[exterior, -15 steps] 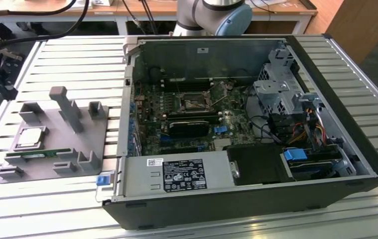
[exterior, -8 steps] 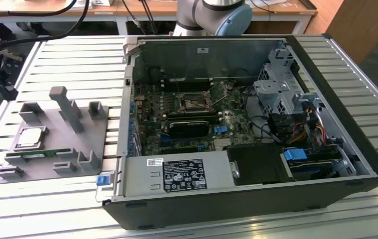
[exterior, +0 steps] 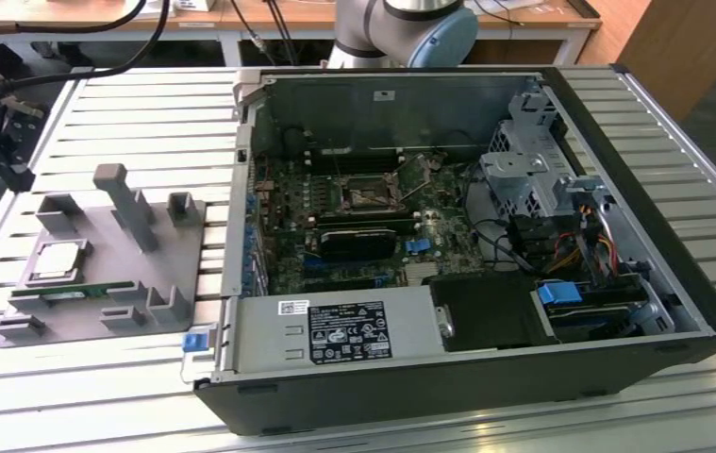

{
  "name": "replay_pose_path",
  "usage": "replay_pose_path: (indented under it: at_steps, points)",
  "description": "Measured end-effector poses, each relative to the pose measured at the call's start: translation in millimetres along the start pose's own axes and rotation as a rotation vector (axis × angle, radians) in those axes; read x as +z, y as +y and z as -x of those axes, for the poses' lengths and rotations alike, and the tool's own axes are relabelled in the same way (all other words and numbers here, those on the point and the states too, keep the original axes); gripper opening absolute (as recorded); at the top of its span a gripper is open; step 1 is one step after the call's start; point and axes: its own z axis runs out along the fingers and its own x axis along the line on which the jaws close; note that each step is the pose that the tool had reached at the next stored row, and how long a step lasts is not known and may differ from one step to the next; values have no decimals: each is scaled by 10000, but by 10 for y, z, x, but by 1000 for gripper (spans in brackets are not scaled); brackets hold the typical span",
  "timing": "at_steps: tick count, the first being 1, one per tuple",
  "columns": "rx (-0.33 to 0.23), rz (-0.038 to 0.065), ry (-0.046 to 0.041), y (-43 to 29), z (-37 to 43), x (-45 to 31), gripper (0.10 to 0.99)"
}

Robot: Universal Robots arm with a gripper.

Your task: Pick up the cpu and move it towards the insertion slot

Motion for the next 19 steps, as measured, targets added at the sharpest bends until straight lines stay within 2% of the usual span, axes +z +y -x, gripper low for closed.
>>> replay_pose_path:
  at_steps: [19]
  points:
    - [0, 0, 0, -2, -9, 47, 106]
